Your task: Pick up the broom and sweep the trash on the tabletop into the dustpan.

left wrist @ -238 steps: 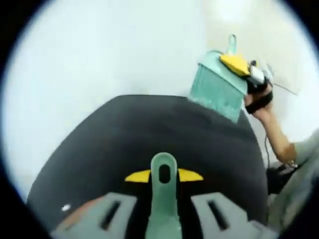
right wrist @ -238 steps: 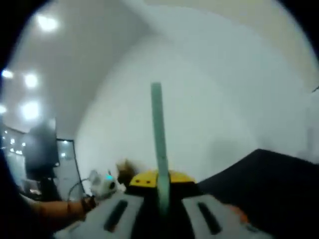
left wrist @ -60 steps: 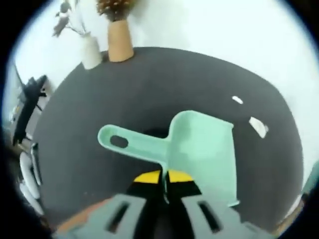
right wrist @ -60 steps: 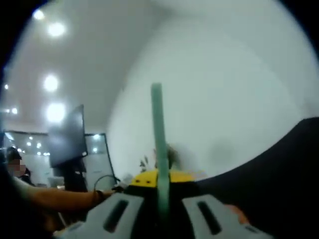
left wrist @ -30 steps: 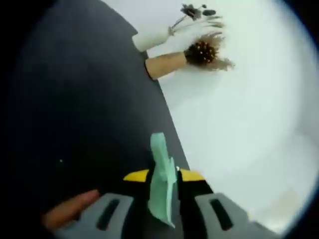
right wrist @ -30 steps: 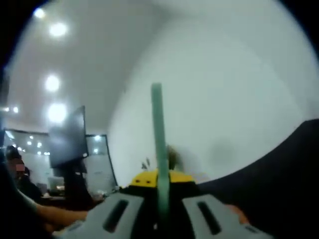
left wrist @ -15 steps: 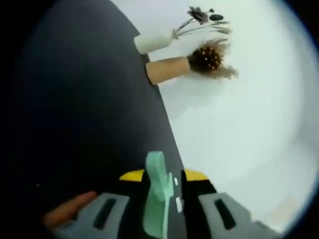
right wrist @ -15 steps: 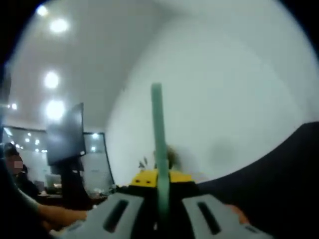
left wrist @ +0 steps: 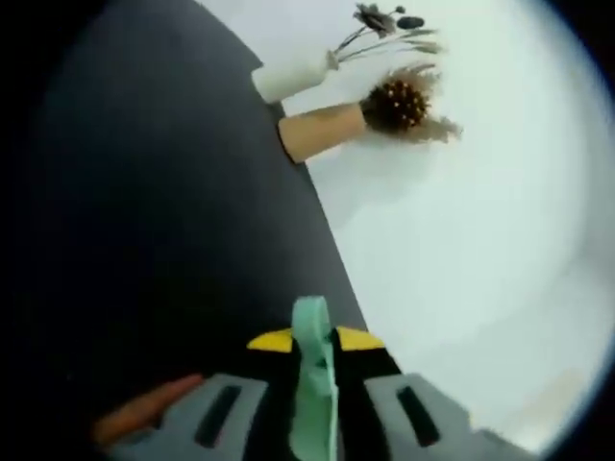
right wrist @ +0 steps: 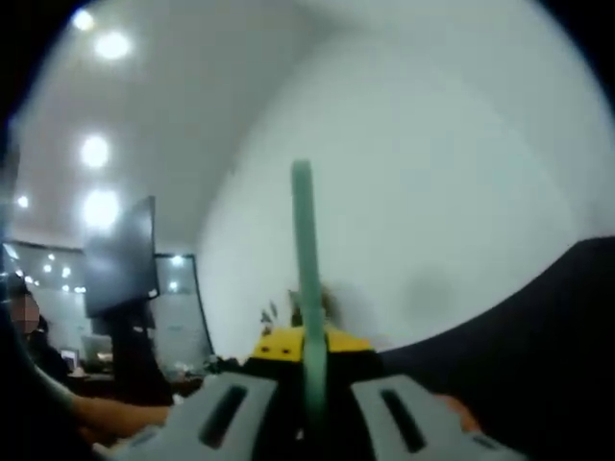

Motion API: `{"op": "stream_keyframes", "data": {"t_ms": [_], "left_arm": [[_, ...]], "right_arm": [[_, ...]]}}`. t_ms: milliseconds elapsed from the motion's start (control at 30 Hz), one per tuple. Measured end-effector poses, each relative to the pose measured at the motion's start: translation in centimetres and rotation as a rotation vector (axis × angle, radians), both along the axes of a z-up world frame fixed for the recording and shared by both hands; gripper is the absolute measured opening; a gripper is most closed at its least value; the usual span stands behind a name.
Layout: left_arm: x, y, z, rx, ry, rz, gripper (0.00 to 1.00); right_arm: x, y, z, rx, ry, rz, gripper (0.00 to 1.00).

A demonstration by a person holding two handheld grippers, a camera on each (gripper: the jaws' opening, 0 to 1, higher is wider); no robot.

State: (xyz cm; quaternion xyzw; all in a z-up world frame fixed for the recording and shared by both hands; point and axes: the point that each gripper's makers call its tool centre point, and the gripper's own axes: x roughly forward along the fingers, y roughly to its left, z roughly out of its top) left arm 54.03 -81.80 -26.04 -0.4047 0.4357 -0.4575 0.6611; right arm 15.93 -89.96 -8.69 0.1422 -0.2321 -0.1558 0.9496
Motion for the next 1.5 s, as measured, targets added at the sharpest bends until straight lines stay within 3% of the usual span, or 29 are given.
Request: {"op": "stream_keyframes", "data": {"t_ms": [133, 200, 400, 500, 667, 1100, 1500], "left_arm": [[0.0, 0.3, 0.8, -0.038, 0.025, 0.071, 0.11], [-0.4, 0.3, 1.3, -0.042, 0.010, 0.086, 0.10], [-0.9, 0.6, 3.8, -0.074, -0.098, 0.211, 0.10], [-0.7, 1.1, 4.4, -0.068, -0.142, 0.284, 0.10], [-0.7, 1.7, 5.1, -0.139, -0.121, 0.378, 0.10], [-0.4, -0.2, 4.9, -0.145, -0.132, 0.424, 0.10], [2.0, -1.8, 4.4, -0.131, -0.168, 0.424, 0.10]], "right_arm": [[0.1, -0.3, 0.3, 0.001, 0.011, -0.013, 0.05], [0.2, -0.6, 0.4, 0.000, 0.018, -0.020, 0.05], [1.7, -1.3, 1.1, -0.030, 0.077, -0.038, 0.05], [3.1, -1.7, 1.5, -0.075, 0.139, -0.059, 0.05], [5.1, -2.9, 1.8, -0.106, 0.200, -0.083, 0.05], [11.7, -7.6, 0.0, -0.147, 0.357, -0.126, 0.05], [17.6, -12.6, -1.9, -0.154, 0.404, -0.160, 0.05]]}}
